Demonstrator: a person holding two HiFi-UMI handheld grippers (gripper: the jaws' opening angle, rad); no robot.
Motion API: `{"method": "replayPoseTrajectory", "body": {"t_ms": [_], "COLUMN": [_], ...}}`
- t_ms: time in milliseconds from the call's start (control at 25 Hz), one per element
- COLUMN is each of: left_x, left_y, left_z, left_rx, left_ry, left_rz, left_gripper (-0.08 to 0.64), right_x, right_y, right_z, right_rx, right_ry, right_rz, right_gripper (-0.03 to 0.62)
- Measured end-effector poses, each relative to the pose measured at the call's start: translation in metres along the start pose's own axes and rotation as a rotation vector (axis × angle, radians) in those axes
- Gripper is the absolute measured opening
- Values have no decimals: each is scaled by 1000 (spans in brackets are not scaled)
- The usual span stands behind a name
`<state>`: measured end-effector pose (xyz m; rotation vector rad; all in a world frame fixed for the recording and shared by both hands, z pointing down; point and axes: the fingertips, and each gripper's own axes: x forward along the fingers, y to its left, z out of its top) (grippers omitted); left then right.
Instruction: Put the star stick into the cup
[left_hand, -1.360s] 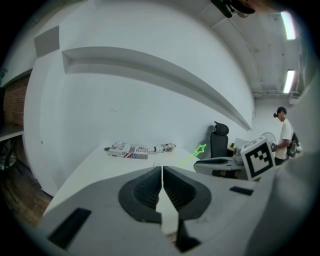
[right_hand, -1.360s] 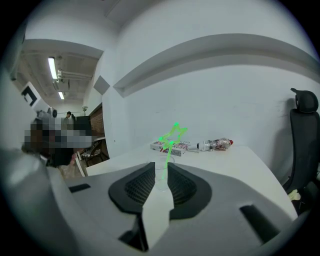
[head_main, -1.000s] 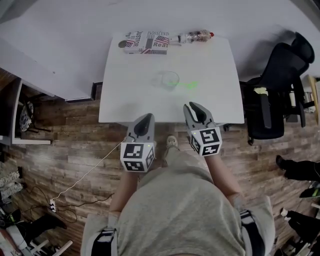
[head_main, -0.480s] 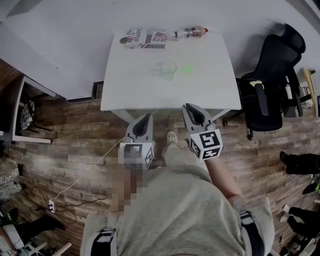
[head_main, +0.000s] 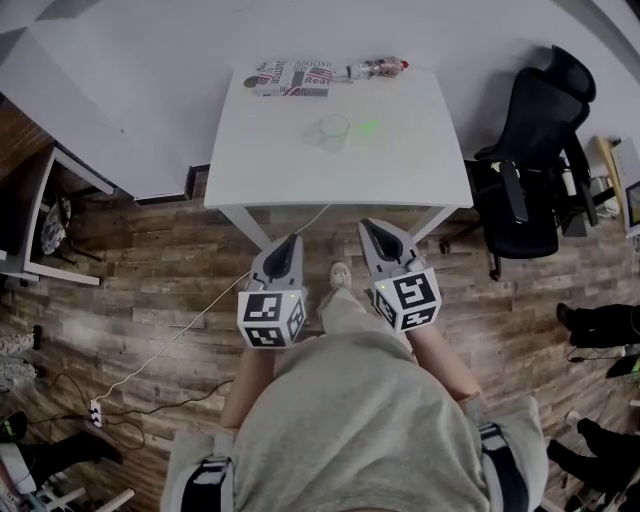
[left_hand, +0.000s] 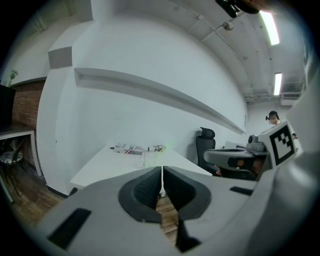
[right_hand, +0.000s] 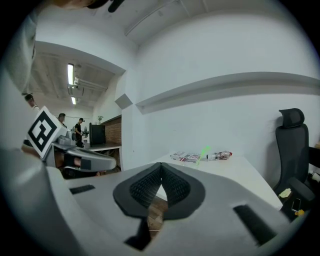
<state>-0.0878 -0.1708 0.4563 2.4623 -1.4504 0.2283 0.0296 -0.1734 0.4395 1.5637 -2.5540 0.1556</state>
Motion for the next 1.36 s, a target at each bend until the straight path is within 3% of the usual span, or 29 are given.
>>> {"method": "replayPoseTrajectory", "body": {"t_ms": [480,1360], "left_x": [-21,-10], "left_y": [-9,1], "left_z": [-4,-1], "left_rx": [0,-1], "left_ry": [-14,3], "left_rz": [3,4], "left_gripper": [11,11], "right_x": [-22,-6], "right_y": [12,8], "right_z": [1,4], "right_rx": [-2,27], "right_ry": [-15,-14], "right_rz": [-13,-17], "right_gripper": [-2,-2]}}
